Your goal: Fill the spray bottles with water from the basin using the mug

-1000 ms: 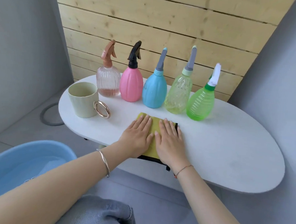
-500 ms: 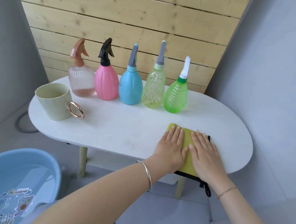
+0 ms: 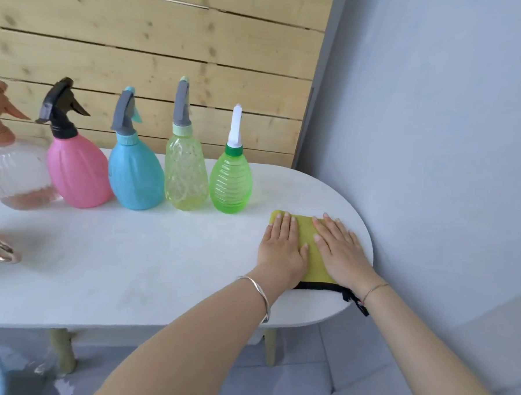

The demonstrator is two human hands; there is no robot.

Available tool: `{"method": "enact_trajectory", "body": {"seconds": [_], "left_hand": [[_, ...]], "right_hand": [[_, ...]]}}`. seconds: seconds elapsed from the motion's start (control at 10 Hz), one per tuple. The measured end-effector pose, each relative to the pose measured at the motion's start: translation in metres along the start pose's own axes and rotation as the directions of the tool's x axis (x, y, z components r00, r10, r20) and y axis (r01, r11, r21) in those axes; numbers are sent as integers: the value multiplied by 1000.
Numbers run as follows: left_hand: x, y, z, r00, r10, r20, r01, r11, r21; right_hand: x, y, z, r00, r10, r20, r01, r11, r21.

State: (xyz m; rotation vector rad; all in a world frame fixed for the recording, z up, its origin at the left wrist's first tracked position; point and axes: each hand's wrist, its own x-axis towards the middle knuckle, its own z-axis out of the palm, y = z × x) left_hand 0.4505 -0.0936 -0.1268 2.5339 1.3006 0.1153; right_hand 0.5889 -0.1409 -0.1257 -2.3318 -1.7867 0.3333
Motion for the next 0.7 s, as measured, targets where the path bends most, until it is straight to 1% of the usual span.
{"method": "enact_trajectory", "body": {"seconds": [0.2, 0.4, 0.5, 0.6, 0.7], "left_hand": [[42, 8, 3, 999, -45, -25, 45, 999, 8], [64, 8, 1, 997, -66, -33, 67, 998, 18], [66, 8, 1, 997, -69, -43, 69, 998, -4], [63, 7, 0, 999, -40, -32, 39, 998, -40], [47, 2, -7, 1000, 4, -23, -5, 998, -58]], "right_hand": [[45, 22, -9, 999, -31, 18, 31, 999, -14], [69, 28, -12, 999, -37, 22, 37, 999, -25], [72, 29, -13, 999, -40, 17, 41, 999, -31], [70, 30, -12, 999, -28, 26, 28, 1000, -11], [68, 26, -20, 999, -15, -29, 13, 999, -47]]}}
